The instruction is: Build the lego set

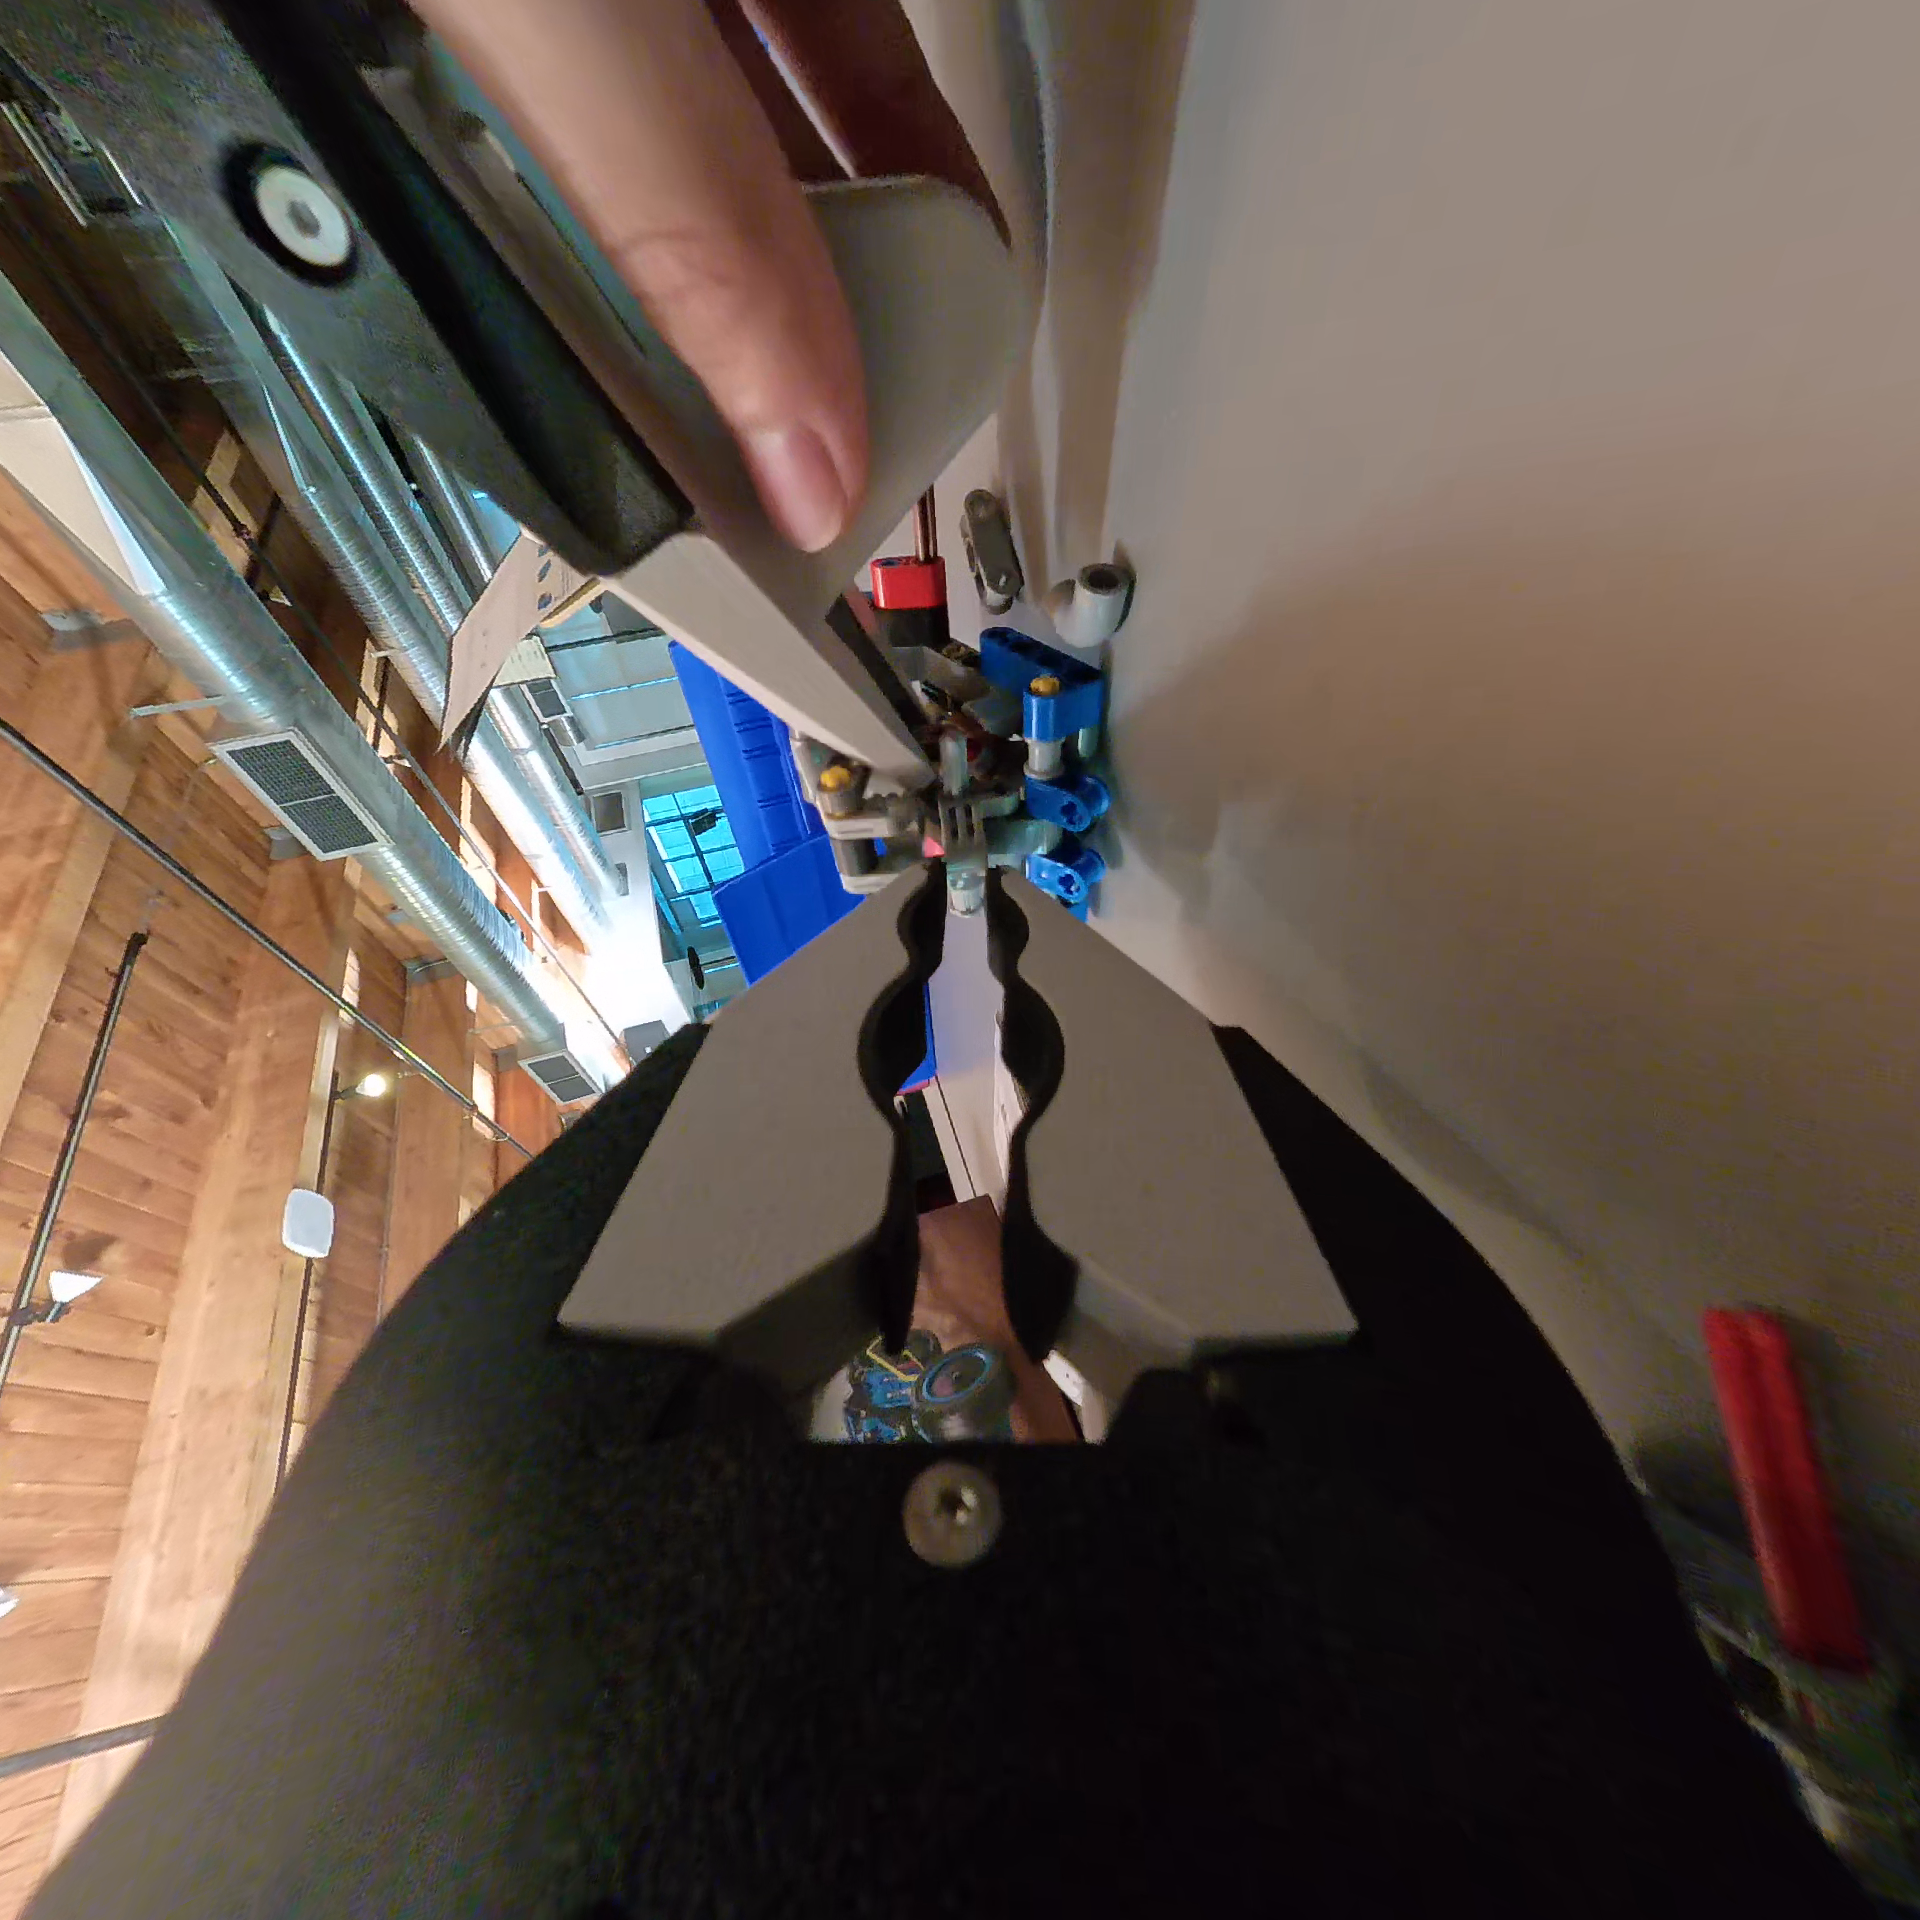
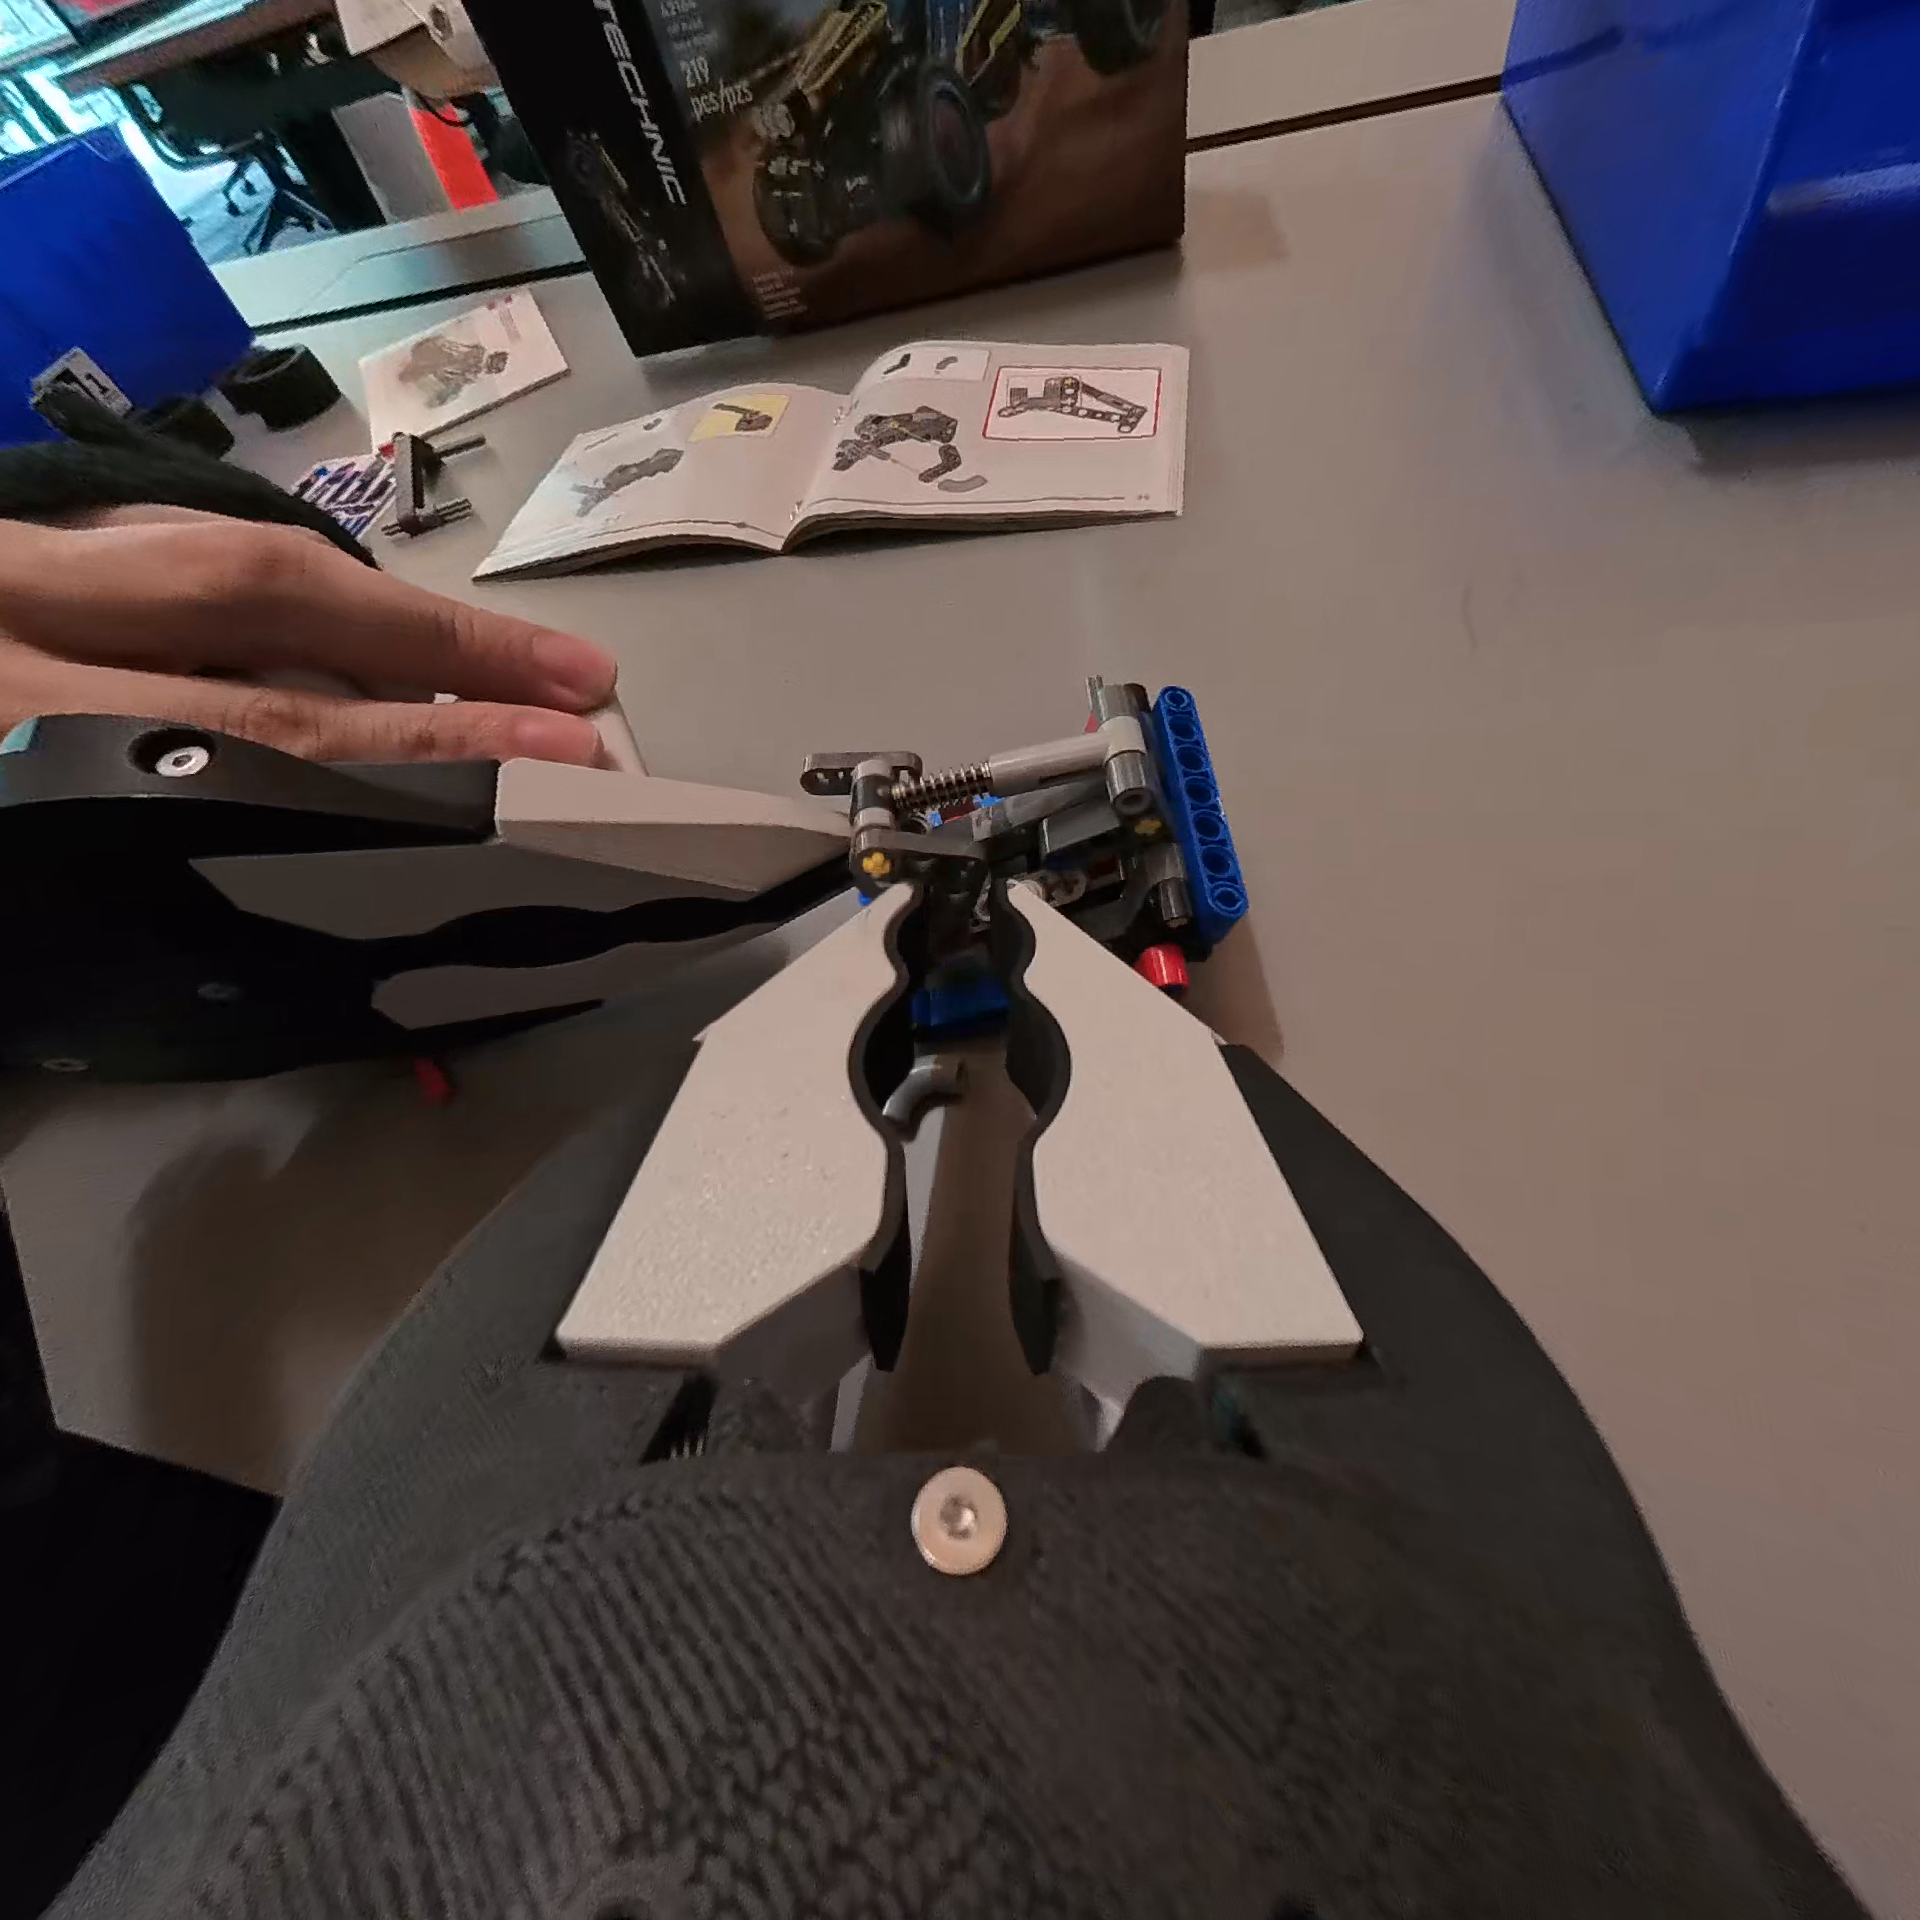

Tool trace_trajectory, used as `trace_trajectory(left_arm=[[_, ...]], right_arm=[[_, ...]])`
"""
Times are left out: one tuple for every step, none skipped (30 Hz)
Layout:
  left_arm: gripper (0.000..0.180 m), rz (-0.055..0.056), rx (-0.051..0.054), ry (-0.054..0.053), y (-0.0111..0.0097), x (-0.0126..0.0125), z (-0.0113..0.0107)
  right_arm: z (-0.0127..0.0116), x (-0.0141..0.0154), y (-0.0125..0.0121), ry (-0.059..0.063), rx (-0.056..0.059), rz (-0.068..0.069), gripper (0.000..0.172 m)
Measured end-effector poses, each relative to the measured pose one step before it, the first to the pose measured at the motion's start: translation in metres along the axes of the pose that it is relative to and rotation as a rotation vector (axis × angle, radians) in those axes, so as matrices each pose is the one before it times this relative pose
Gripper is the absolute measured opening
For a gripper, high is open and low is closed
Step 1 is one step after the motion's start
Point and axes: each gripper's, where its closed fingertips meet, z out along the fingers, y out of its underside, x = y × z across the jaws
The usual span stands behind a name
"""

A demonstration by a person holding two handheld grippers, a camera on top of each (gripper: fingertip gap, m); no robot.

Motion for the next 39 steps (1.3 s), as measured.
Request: trace_trajectory(left_arm=[[0.004, 0.0004, 0.0008, -0.0011, -0.00033, -0.00003, 0.00019], [0.004, -0.0001, 0.002, -0.0007, -0.00029, 0.0, 0.00017], [0.004, -0.0029, 0.0004, 0.0008, -0.00007, 0.00003, 0.00032], [0.004, -0.0056, -0.0037, 0.0035, 0.00066, 0.00013, 0.00026], [0.003, -0.0081, -0.0046, 0.0061, 0.001, 0.00014, 0.00031], [0.003, -0.0118, -0.0008, 0.0073, 0.00047, 0.00014, 0.00016], [0.004, -0.0101, 0.0004, 0.0065, -0.00012, -0.00017, 0.0004], [0.004, -0.0076, 0.0043, 0.0042, -0.00125, -0.00021, 0.00034], [0.004, -0.0044, 0.0026, 0.0048, -0.00209, -0.00014, 0.00031], [0.004, 0.0, -0.0026, 0.0043, -0.00198, -0.00033, 0.00058], [0.004, 0.0048, -0.0075, 0.0024, -0.0012, -0.00031, 0.00057], [0.003, 0.0073, -0.0057, -0.0001, -0.00097, -0.00014, 0.00056], [0.003, 0.0048, -0.0018, -0.0008, -0.00054, -0.00013, 0.00027], [0.003, 0.0017, 0.0028, -0.0002, -0.00064, -0.00006, -0.00013], [0.004, 0.0004, 0.0037, 0.0018, -0.00069, 0.00018, -0.00033], [0.004, 0.0007, 0.001, 0.0025, -0.00035, 0.0001, -0.00035], [0.004, 0.0026, -0.0015, 0.0017, -0.00037, 0.00008, -0.00004], [0.004, 0.0026, -0.0028, 0.0009, -0.00032, 0.00001, 0.00004], [0.004, 0.0008, -0.0033, 0.0017, -0.00023, 0.00034, 0.00033], [0.0, -0.0033, 0.0075, 0.0017, -0.00162, 0.00039, 0.00025], [0.0, -0.0107, 0.0101, 0.0189, -0.00203, 0.0037, 0.00083], [0.0, -0.0042, -0.0111, 0.0052, 0.00136, 0.00285, 0.00152], [0.0, 0.0385, -0.0128, 0.0009, 0.00277, 0.00222, 0.001], [0.0, 0.029, -0.0241, 0.001, 0.00447, 0.00178, 0.00082], [0.0, 0.0033, -0.0078, 0.0004, 0.00211, 0.00112, 0.00049], [0.0, -0.0099, 0.0022, 0.0026, 0.00062, 0.0007, 0.00041], [0.0, -0.0143, 0.0062, -0.0051, -0.00002, -0.00098, 0.00015], [0.002, -0.0207, 0.0088, -0.014, -0.00004, -0.00277, -0.00041], [0.003, -0.039, 0.0125, -0.0086, 0.00003, -0.00289, -0.00058], [0.003, -0.0561, 0.014, 0.0103, 0.00072, -0.00086, -0.00047], [0.004, -0.0712, 0.0136, 0.025, 0.00186, 0.00012, -0.00005], [0.005, -0.0961, 0.0119, 0.029, 0.00272, -0.00109, 0.00056], [0.006, -0.1223, 0.0101, 0.0408, 0.00264, -0.00155, 0.00055], [0.007, -0.1367, 0.0118, 0.0465, 0.00148, -0.00277, 0.00053], [0.009, -0.1433, 0.0161, 0.0435, -0.00031, -0.00456, 0.00009], [0.011, -0.1458, 0.0278, 0.0565, -0.00337, -0.00338, 0.00004], [0.012, -0.1422, 0.0375, 0.0742, -0.00585, -0.00055, 0.00043], [0.015, -0.1285, 0.0365, 0.071, -0.00606, -0.00035, 0.00123], [0.019, -0.0983, 0.0312, 0.0558, -0.00522, -0.00112, 0.0021]], right_arm=[[0.00096, 0.00094, -0.00071, 0.0043, 0.0056, 0.0016, 0.008], [0.00099, 0.00016, -0.00049, -0.0028, 0.0047, 0.004, 0.007], [0.00048, -0.00009, -0.00027, -0.0065, -0.0026, 0.0009, 0.006], [0.00018, -0.00003, -0.00033, -0.0066, -0.0024, -0.0027, 0.005], [-0.00046, -0.00065, 0.00012, -0.0149, -0.0051, -0.0024, 0.005], [-0.00144, -0.00009, 0.00047, -0.0179, -0.0104, 0.0025, 0.005], [-0.00284, 0.00043, 0.00033, -0.0188, -0.0149, 0.0065, 0.005], [-0.00299, -0.00052, 0.00137, -0.0235, -0.0245, 0.0128, 0.005], [-0.00213, -0.0004, 0.00295, -0.0222, -0.0331, 0.0183, 0.005], [-0.00159, 0.00065, 0.00116, -0.0128, -0.015, 0.0155, 0.005], [-0.00108, 0.00044, 0.00114, -0.013, -0.0119, 0.0159, 0.005], [-0.00101, 0.00006, 0.00067, -0.0153, -0.0087, 0.0135, 0.005], [-0.00096, -0.00061, 0.00045, -0.0194, -0.0062, 0.0103, 0.005], [-0.00071, -0.00109, 0.00012, -0.0243, -0.0017, 0.0125, 0.005], [-0.00085, -0.00195, 0.00003, -0.0305, -0.0017, 0.0173, 0.004], [-0.00077, -0.00146, -0.00006, -0.0259, -0.0034, 0.0155, 0.005], [-0.00038, -0.0009, 0.00027, -0.0176, -0.0083, 0.0069, 0.005], [-0.00024, -0.00106, -0.00045, -0.0143, -0.0038, 0.0035, 0.005], [0.0004, -0.0025, -0.00119, -0.0229, 0.003, 0.0078, 0.005], [0.00165, -0.00478, -0.00082, -0.0372, 0.0047, 0.0138, 0.005], [0.00327, -0.00678, 0.00098, -0.0442, -0.0003, 0.0089, 0.005], [0.003, -0.00298, 0.00016, -0.0161, 0.0073, 0.0102, 0.005], [0.00055, 0.00312, 0.00013, 0.0239, 0.0016, -0.0063, 0.005], [-0.00115, 0.0093, 0.0008, 0.0579, -0.0037, -0.0212, 0.005], [-0.00116, 0.00602, -0.00096, 0.0237, 0.0118, -0.0095, 0.005], [-0.00063, -0.00005, -0.00054, -0.0259, 0.0084, 0.0274, 0.005], [-0.00074, 0.00111, -0.00084, -0.0136, 0.0098, 0.0162, 0.005], [-0.00131, 0.00194, -0.0021, 0.0005, 0.0149, 0.0025, 0.005], [-0.00148, 0.00204, -0.00159, 0.0019, 0.0072, 0.0001, 0.005], [-0.00166, 0.00258, -0.00205, 0.0029, 0.0087, 0.0026, 0.005], [-0.00167, 0.00432, -0.00234, 0.0092, 0.0111, 0.0047, 0.005], [-0.00151, 0.00334, -0.0021, -0.004, 0.0089, 0.0097, 0.005], [-0.00127, 0.00322, -0.00152, -0.0083, 0.0044, 0.0183, 0.005], [-0.00087, 0.00554, -0.00047, 0.0102, -0.0022, 0.0061, 0.004], [-0.00066, 0.00471, 0.00003, 0.0102, -0.005, -0.0016, 0.005], [-0.00081, 0.00004, -0.00079, -0.0129, -0.001, 0.0049, 0.005], [-0.00059, -0.00004, -0.00104, -0.0083, 0.0019, 0.0008, 0.005], [-0.00046, 0.00197, 0.0, 0.0079, -0.0029, -0.0021, 0.004], [-0.00033, 0.00113, 0.00017, 0.0043, -0.0039, -0.0049, 0.004]])
